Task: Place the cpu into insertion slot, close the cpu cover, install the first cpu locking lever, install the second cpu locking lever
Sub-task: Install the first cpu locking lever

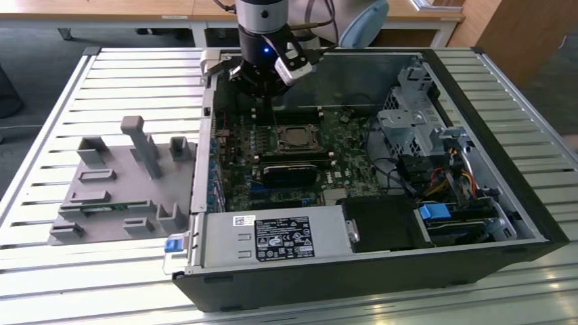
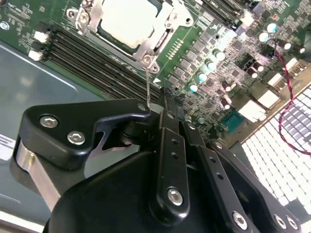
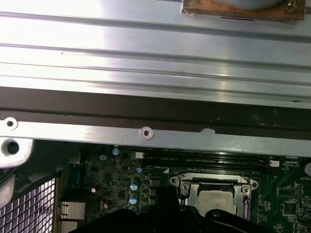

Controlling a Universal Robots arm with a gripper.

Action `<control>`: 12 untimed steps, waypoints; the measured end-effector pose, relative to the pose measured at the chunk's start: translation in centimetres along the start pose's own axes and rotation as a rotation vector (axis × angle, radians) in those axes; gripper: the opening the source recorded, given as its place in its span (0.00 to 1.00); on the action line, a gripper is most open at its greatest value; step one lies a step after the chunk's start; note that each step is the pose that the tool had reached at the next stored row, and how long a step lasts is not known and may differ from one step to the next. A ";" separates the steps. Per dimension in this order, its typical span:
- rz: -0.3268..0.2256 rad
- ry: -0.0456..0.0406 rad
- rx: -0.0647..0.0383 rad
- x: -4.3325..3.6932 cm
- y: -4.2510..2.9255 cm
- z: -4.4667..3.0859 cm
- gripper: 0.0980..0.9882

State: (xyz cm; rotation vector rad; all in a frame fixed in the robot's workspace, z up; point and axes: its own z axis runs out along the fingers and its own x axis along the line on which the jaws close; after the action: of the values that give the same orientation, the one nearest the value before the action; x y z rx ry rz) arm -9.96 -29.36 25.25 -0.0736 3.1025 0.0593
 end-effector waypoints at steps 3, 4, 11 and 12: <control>0.000 0.0001 0.000 -0.33 -0.02 0.01 0.01; 0.000 0.0001 0.000 -0.43 -0.02 0.02 0.01; 0.001 0.0000 0.000 -1.13 -0.05 0.05 0.01; 0.001 0.0000 0.000 -1.24 -0.06 0.05 0.01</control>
State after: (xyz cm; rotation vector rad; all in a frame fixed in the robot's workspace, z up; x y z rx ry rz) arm -8.71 -29.36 25.24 -0.0717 3.1026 0.0592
